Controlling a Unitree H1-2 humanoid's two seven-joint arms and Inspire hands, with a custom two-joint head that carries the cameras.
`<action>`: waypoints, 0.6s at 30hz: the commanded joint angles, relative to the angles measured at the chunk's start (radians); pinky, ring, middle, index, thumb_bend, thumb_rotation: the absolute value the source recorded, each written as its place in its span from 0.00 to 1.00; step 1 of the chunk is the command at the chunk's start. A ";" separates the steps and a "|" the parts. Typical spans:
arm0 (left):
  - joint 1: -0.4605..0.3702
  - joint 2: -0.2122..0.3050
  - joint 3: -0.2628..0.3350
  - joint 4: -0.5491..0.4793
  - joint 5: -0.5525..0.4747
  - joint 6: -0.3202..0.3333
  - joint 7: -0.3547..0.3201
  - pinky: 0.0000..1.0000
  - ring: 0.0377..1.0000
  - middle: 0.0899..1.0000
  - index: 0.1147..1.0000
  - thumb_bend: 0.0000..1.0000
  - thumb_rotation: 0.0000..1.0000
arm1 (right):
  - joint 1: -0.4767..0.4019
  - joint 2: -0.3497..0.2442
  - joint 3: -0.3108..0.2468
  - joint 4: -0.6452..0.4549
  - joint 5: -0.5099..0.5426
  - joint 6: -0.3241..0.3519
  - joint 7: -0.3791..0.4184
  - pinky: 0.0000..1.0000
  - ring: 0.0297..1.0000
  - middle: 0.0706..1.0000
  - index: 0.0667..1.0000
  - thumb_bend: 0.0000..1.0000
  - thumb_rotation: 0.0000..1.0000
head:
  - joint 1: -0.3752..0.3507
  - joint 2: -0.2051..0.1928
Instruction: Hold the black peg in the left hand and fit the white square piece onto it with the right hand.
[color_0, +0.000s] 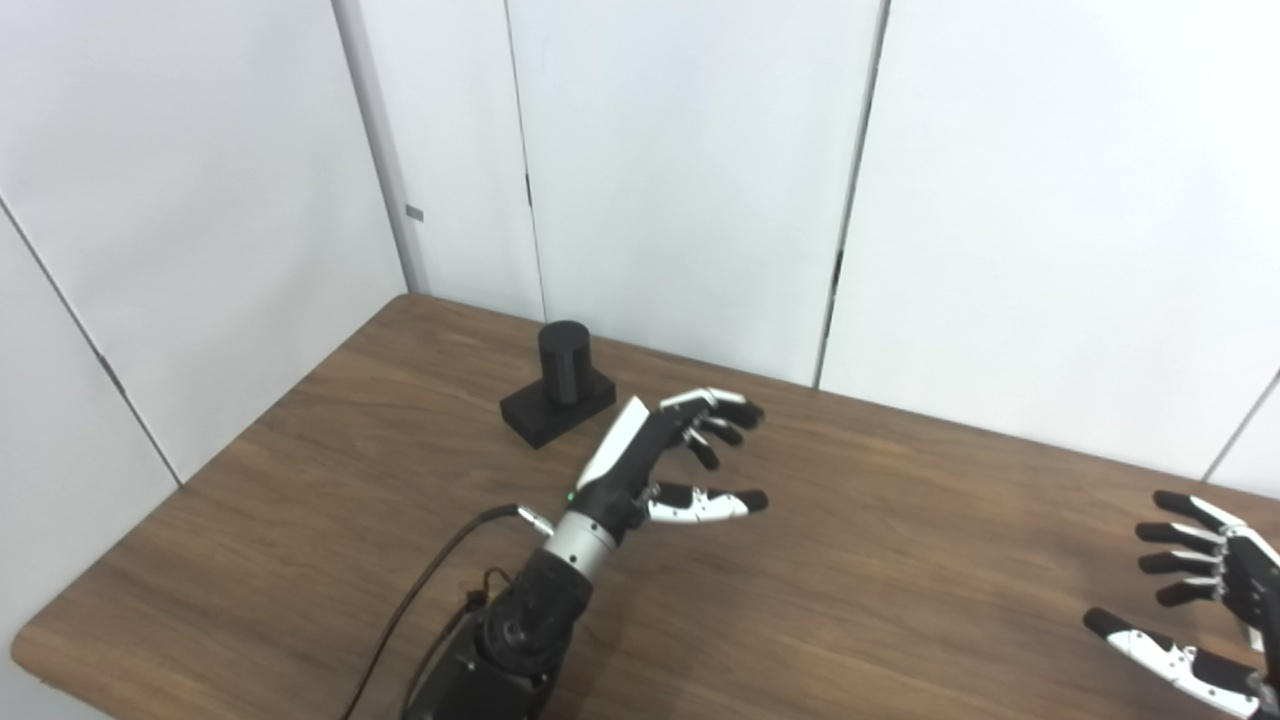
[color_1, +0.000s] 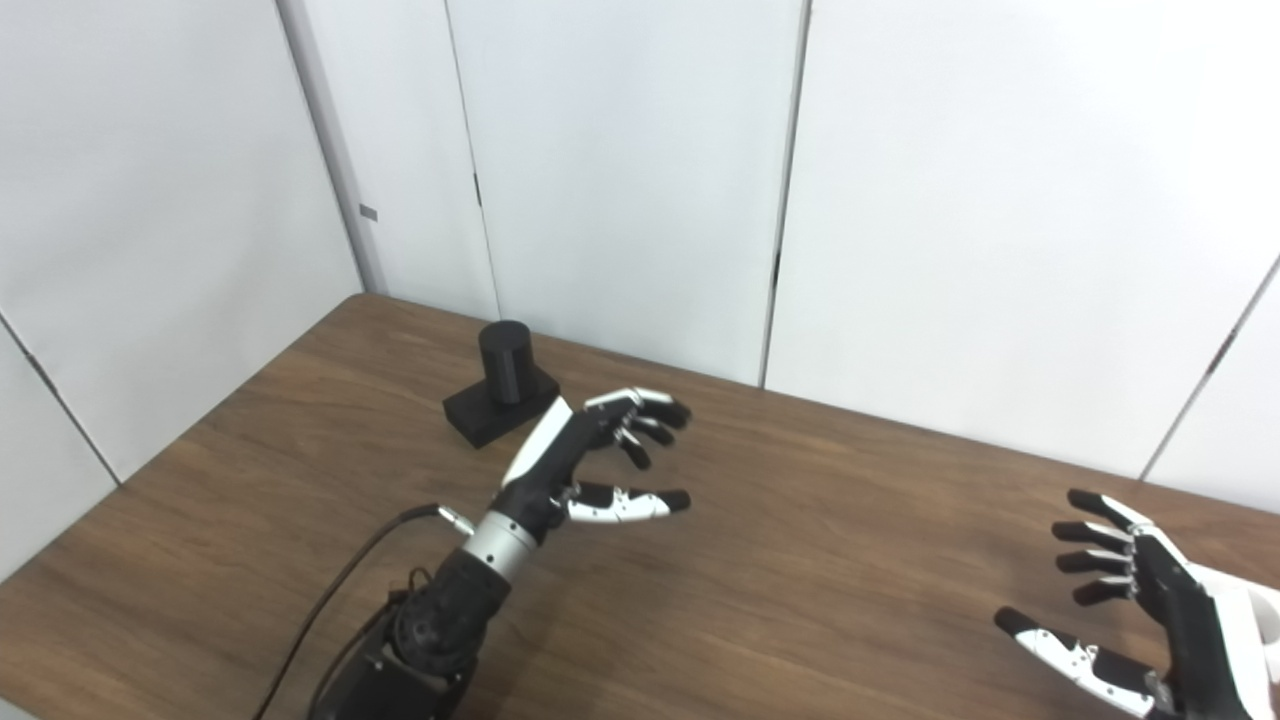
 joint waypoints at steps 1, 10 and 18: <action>-0.050 0.026 0.018 -0.065 0.018 0.010 0.019 0.50 0.71 0.74 0.67 0.81 0.08 | -0.034 -0.012 -0.008 -0.036 0.003 -0.006 0.000 0.48 0.58 0.65 0.72 0.58 0.00 | 0.001 0.000; -0.062 0.061 0.075 -0.113 0.035 0.072 0.039 0.53 0.69 0.75 0.69 0.82 0.10 | -0.036 -0.010 -0.008 -0.056 -0.008 0.012 0.006 0.47 0.58 0.65 0.70 0.58 0.00 | 0.003 -0.001; -0.096 0.101 0.117 -0.119 0.114 0.136 0.088 0.62 0.78 0.79 0.67 0.83 0.13 | -0.041 -0.006 -0.005 -0.063 -0.007 0.031 0.007 0.48 0.59 0.66 0.70 0.57 0.00 | 0.005 -0.004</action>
